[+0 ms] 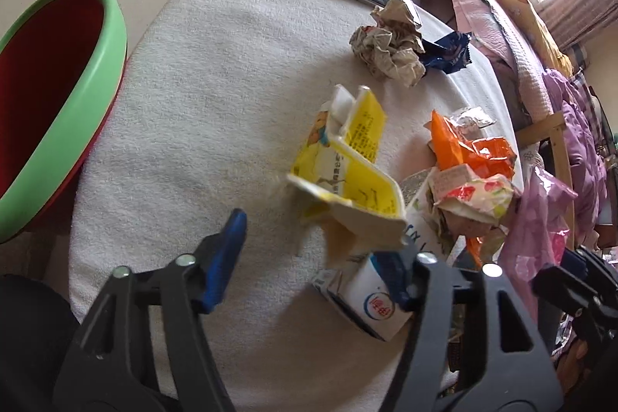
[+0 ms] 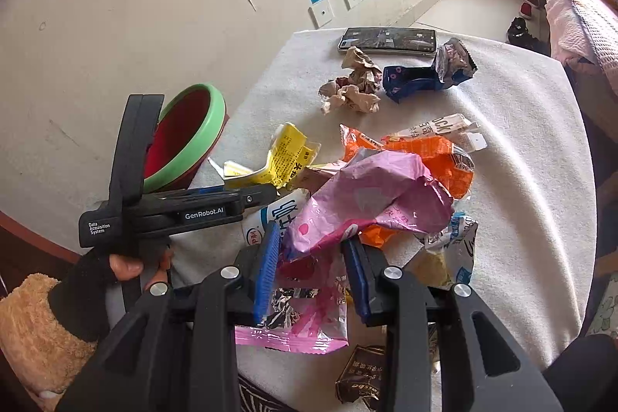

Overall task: Collect trash
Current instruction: 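Grasp the yellow-and-white wrapper with the left tool while the right tool grasps the pink wrapper, then drop the yellow-and-white wrapper into the bucket with the left tool while the right tool drops the pink wrapper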

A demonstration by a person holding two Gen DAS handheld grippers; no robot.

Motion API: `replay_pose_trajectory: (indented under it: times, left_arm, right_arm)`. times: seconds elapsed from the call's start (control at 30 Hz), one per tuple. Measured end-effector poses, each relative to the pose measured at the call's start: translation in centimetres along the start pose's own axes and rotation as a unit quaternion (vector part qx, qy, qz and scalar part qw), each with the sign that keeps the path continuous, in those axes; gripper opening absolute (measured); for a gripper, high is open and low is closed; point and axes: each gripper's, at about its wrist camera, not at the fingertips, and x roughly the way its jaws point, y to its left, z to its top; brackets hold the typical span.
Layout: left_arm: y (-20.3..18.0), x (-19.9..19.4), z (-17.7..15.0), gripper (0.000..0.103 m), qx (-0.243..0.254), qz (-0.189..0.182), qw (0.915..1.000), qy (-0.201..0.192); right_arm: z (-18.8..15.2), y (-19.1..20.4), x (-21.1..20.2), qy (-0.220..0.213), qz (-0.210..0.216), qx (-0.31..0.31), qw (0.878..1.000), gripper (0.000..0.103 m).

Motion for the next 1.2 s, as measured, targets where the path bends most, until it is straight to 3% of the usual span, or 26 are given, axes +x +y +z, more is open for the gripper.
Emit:
replay_pose_trajectory:
  times: [0.07,0.1,0.2,0.3,0.4,0.6,0.67,0.73,0.77,0.97,1.1,1.2]
  left_arm:
    - [0.1,-0.1,0.0,0.045,-0.003,-0.006,1.0000,0.000]
    - [0.1,-0.1,0.0,0.034,-0.001,-0.003,1.0000,-0.002]
    - [0.0,-0.6,0.1,0.025,-0.001,-0.002,0.9999,-0.012]
    - [-0.1,-1.8,0.2,0.024,0.002,-0.002,0.9995,-0.031]
    - [-0.1,-2.8,0.4,0.001,0.002,-0.006,0.9990,-0.044]
    - [0.2,-4.4,0.3,0.001,-0.003,-0.004,0.9980,-0.063]
    - [0.3,-4.7,0.3,0.008,-0.011,-0.002,0.9976,-0.068]
    - [0.6,-5.4,0.1,0.041,-0.018,-0.003,0.9968,-0.078]
    - [0.6,-5.8,-0.1,0.048,-0.019,0.000,0.9961,-0.087]
    - [0.1,-7.0,0.6,0.059,-0.003,0.003,0.9939,-0.110]
    - [-1.0,-5.1,1.3,0.063,0.007,-0.022,0.9973,-0.070]
    - [-1.5,-2.8,0.9,0.064,0.009,0.006,0.9993,-0.036]
  right_arm:
    - [0.0,0.1,0.1,0.000,0.003,-0.001,1.000,0.033]
    - [-0.1,0.1,0.1,-0.001,0.004,-0.002,1.000,0.033]
    - [0.0,0.2,0.1,-0.002,0.008,-0.004,1.000,0.033]
    - [0.1,0.5,-0.1,-0.006,0.010,-0.008,1.000,0.033]
    - [0.2,0.7,-0.4,-0.011,0.013,-0.010,1.000,0.033]
    - [0.5,1.2,-0.8,-0.017,0.015,-0.015,1.000,0.033]
    - [0.5,1.2,-0.8,-0.016,0.015,-0.014,1.000,0.033]
    - [0.4,1.1,-0.7,-0.014,0.014,-0.013,1.000,0.033]
    - [0.4,1.1,-0.7,-0.013,0.013,-0.012,1.000,0.033]
    - [0.4,0.7,-0.4,-0.010,0.012,-0.002,1.000,0.033]
    - [0.3,0.8,-0.5,-0.010,0.012,-0.003,1.000,0.033]
    - [0.2,0.8,-0.6,-0.011,0.012,-0.002,1.000,0.033]
